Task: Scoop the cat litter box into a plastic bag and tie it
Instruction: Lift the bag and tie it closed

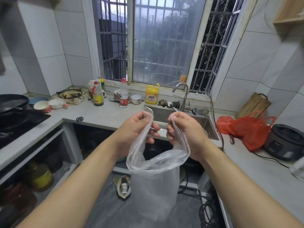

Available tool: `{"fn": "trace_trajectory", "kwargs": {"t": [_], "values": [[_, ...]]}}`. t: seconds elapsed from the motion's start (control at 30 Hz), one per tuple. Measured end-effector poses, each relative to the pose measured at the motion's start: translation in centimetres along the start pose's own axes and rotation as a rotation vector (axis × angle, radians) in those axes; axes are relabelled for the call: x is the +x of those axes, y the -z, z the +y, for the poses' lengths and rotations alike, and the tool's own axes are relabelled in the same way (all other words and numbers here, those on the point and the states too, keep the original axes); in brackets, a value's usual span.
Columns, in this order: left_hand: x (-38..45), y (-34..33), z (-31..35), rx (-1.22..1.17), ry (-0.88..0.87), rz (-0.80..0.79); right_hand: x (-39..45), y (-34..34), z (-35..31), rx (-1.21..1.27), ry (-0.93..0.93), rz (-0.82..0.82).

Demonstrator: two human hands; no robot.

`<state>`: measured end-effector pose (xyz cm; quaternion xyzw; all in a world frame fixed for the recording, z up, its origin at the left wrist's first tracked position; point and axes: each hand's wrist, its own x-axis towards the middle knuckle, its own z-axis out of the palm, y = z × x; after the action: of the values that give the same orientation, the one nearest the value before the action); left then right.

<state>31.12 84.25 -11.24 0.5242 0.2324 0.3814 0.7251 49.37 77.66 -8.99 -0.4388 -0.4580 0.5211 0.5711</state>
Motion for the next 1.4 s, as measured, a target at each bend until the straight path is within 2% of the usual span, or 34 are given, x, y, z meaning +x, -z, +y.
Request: {"fn": "trace_trajectory", "kwargs": {"t": [0.13,0.23,0.5,0.67,0.8,1.0,1.07,1.13,1.2,1.3,1.4], "values": [[0.3,-1.6,-0.4,0.026,-0.052,-0.053,-0.1,-0.9,0.3,-0.074,0.127,0.047],[0.6,-1.7,-1.1,0.015,-0.012,-0.038,-0.3,-1.1,0.5,-0.097,0.182,0.112],[0.3,-2.4,-2.5,0.047,-0.012,-0.025,0.1,-0.3,0.6,-0.254,0.123,0.178],[0.2,-2.3,-2.4,0.027,0.0,-0.029,0.0,0.1,-0.6,-0.248,0.006,0.08],[0.2,-2.1,-2.5,0.005,0.056,-0.028,-0.2,-0.2,-1.1,-0.458,0.055,0.033],[-0.6,-1.8,-2.2,0.114,0.104,0.017,0.5,-0.6,-0.4,-0.576,0.079,0.123],[-0.9,-1.3,-1.8,0.145,0.064,0.074,0.6,-0.8,-0.2,-0.581,0.056,0.154],[-1.9,-1.0,-0.8,0.33,-0.065,0.175,0.7,-0.9,0.1,-0.588,0.042,0.202],[-3.9,-1.3,0.5,0.637,-0.214,0.199,0.9,-1.0,0.3,-0.596,0.043,0.25],[-7.0,-2.7,2.0,1.119,-0.309,0.014,1.3,-1.1,0.6,-0.64,0.046,0.29],[-7.8,-3.3,1.8,1.372,-0.253,-0.081,1.7,-1.1,1.0,-0.699,0.064,0.305]]}}
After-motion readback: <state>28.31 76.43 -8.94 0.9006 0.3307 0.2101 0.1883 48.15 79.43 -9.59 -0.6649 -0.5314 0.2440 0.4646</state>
